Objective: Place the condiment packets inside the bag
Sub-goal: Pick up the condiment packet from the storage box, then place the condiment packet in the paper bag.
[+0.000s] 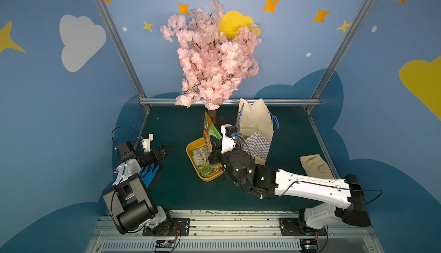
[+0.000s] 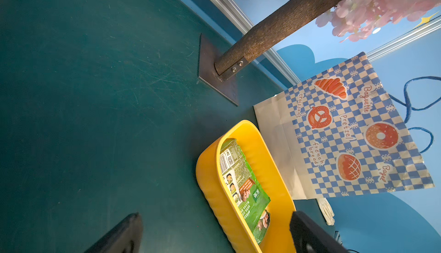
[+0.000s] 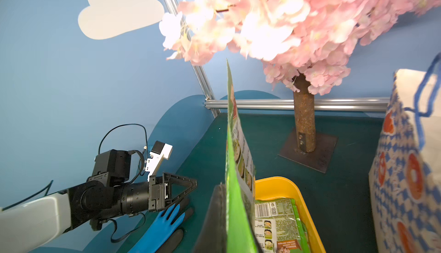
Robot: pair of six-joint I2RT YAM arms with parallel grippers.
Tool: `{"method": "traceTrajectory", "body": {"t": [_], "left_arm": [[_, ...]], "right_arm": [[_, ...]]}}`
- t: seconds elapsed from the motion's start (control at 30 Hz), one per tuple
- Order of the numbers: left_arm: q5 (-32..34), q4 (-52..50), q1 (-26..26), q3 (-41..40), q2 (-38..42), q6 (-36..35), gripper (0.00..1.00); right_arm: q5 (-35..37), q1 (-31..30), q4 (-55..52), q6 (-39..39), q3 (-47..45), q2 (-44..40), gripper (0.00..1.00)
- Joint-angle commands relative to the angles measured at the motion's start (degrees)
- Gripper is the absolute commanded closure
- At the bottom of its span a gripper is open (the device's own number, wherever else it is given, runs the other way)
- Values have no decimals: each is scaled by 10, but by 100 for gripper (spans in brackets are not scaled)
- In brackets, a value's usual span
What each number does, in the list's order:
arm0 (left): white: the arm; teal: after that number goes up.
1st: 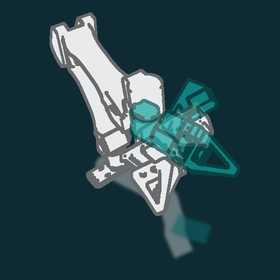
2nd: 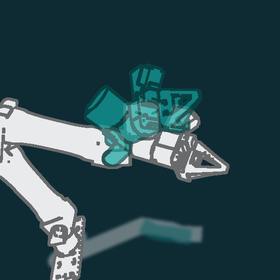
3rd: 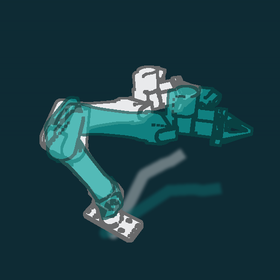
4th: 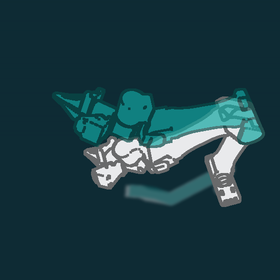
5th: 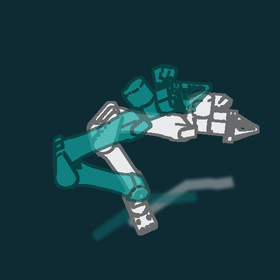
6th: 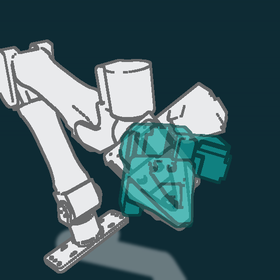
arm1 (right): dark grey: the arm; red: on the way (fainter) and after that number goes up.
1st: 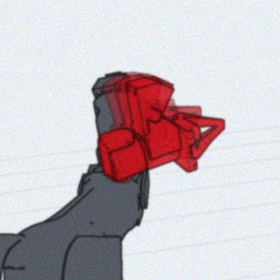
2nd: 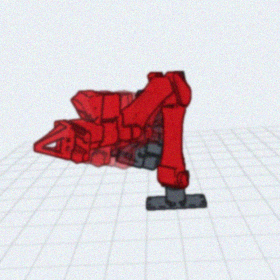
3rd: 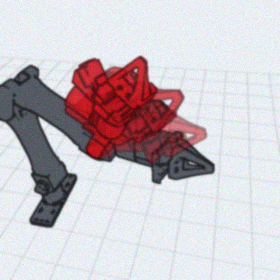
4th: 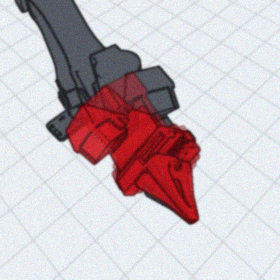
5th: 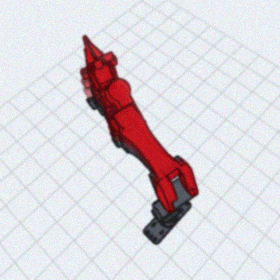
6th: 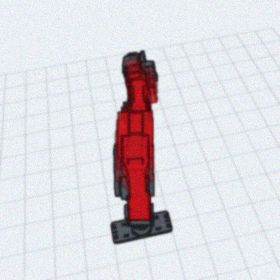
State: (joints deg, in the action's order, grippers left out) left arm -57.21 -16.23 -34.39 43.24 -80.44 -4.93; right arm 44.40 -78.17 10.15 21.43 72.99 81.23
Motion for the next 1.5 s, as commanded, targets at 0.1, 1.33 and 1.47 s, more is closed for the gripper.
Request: {"method": "traceTrajectory", "body": {"t": [0.1, 1.33, 1.47], "left_arm": [[-16, -4, -1, -8, 10, -14, 0], [-11, -62, 95, -31, 65, -112, 0], [-13, -62, 96, -31, 64, -113, 0]], "right_arm": [[3, 3, -142, -42, 34, -79, 100], [-273, 398, -384, 24, 178, -50, 100], [-279, 401, -393, 20, 187, -29, 100]]}}
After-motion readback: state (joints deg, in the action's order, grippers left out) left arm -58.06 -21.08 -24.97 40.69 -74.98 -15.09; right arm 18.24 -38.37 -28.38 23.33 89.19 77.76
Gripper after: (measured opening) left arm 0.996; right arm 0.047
